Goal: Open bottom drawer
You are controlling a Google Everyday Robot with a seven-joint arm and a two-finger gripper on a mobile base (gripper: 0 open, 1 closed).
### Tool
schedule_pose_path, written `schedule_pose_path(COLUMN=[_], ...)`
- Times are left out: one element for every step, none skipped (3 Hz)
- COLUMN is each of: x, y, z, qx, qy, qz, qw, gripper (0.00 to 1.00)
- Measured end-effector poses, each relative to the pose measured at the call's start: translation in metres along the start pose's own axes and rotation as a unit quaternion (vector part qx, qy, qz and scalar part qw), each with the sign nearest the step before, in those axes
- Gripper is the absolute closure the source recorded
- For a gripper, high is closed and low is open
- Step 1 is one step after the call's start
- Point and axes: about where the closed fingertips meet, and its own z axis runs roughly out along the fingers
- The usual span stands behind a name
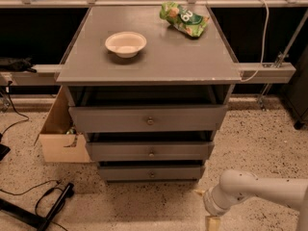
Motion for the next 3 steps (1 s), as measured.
schedule_pose_path(x=[0.0147, 0.0147, 0.0134], y=[-0.0119, -0.0119, -0.0154], z=[0.0435, 0.0435, 0.0512], qx=[-0.009, -0.009, -0.014], qy=[-0.026, -0.026, -0.033], qz=[-0.03, -0.03, -0.038], qw=[0.9992, 0.9992, 0.9986], gripper=[0.0, 0.0, 0.0])
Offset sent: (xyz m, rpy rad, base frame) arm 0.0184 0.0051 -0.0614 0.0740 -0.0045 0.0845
